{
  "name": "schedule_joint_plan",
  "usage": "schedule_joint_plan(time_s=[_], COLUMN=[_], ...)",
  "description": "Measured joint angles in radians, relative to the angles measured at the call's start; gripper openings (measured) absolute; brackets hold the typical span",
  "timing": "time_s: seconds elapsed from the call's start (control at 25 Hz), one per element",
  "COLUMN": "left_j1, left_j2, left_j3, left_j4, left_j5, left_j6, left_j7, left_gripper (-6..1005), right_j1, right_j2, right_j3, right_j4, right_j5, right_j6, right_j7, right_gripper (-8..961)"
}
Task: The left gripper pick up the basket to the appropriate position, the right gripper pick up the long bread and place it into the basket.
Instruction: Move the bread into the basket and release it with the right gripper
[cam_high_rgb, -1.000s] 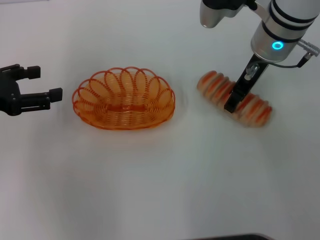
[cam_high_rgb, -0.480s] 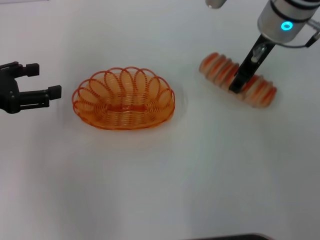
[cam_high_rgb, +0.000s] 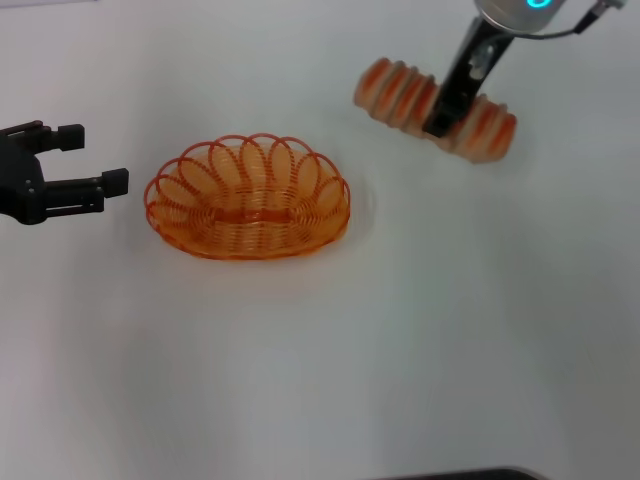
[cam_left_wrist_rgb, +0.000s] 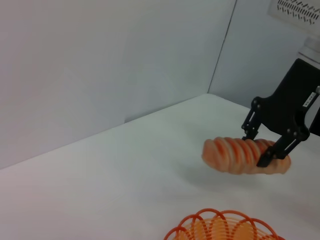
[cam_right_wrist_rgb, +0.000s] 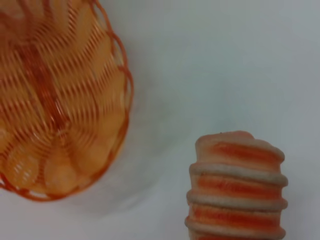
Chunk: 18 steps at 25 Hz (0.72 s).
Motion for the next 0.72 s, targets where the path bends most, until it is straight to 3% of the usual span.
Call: schedule_joint_plan(time_s=[0.72], left_j1=[0.007], left_j2=[-0.003], left_j3=[-0.008], left_j4=[0.005], left_j5=[-0.002], left_j6=[0.000], left_j7=[-0.003], left_gripper=[876], right_j1=[0.054], right_j2=[0.006], right_j3=[-0.102], right_j4=[-0.040], right_j5=[0.255], right_j6=[0.009], right_j7=[-0.138], right_gripper=[356])
